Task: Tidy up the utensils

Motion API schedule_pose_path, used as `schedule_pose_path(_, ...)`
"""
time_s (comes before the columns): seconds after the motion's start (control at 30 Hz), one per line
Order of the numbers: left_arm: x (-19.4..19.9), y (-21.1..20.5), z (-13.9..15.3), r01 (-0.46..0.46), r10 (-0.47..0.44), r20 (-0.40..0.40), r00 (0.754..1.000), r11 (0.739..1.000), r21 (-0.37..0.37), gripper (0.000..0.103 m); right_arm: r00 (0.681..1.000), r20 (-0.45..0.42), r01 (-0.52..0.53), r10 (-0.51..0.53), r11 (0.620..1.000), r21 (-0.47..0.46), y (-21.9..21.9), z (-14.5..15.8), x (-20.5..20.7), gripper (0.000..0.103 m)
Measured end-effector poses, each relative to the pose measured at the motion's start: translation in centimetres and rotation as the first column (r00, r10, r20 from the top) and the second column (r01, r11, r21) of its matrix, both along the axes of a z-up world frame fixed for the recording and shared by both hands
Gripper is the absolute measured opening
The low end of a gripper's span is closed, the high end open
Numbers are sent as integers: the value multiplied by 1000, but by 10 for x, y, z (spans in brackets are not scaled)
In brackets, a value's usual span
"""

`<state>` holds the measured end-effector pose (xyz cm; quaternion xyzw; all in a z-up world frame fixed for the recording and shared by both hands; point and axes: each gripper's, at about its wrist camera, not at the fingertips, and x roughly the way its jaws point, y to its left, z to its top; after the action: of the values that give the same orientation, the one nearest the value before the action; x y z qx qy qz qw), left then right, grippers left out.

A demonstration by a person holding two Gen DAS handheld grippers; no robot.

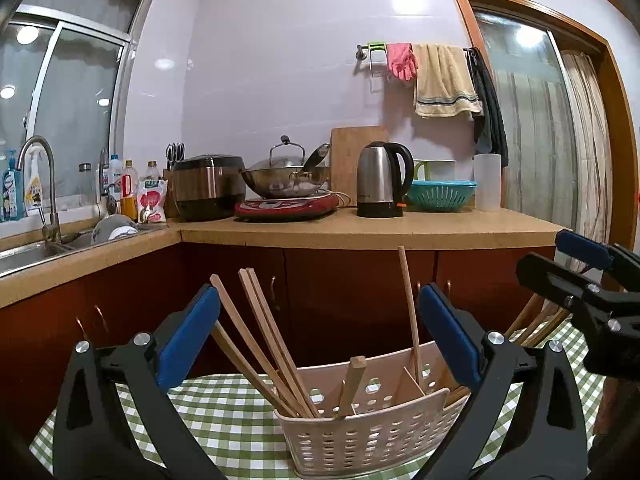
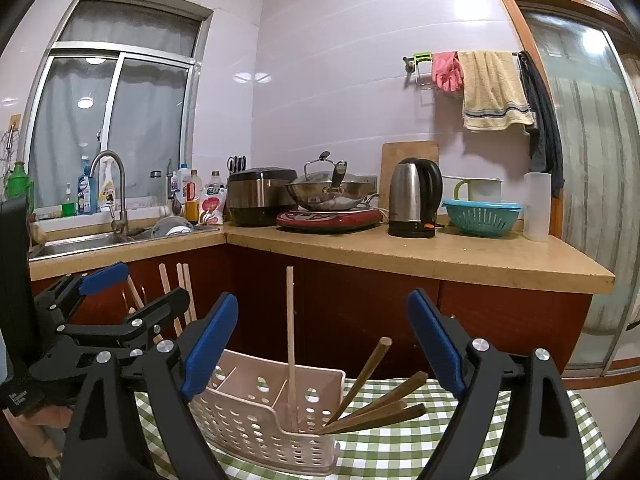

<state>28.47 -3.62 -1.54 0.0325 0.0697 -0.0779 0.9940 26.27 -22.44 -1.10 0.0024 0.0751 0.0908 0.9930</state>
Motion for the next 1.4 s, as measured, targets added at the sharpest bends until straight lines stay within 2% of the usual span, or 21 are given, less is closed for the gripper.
schedule_pose_path(0.43, -29, 5, 18, -119, 117, 48, 992, 993, 27, 98, 999, -23, 39, -39, 999, 23, -4, -1, -14, 85)
schedule_pose_path(0.63, -52, 13, 20, -143, 143, 8, 990, 990, 20, 99, 997, -66, 46, -43, 998, 41, 1, -3, -33, 85)
schedule_pose_path(0.97, -116, 37, 14, -198, 196, -67, 978, 980, -19, 99, 991, -126, 61, -51, 996, 71, 6, -10, -80, 85)
schedule_pose_path(1.4, -194, 49, 14, -221, 217, -109, 970, 975, -28, 99, 987, -141, 85, -80, 996, 32, 8, -4, -145, 85)
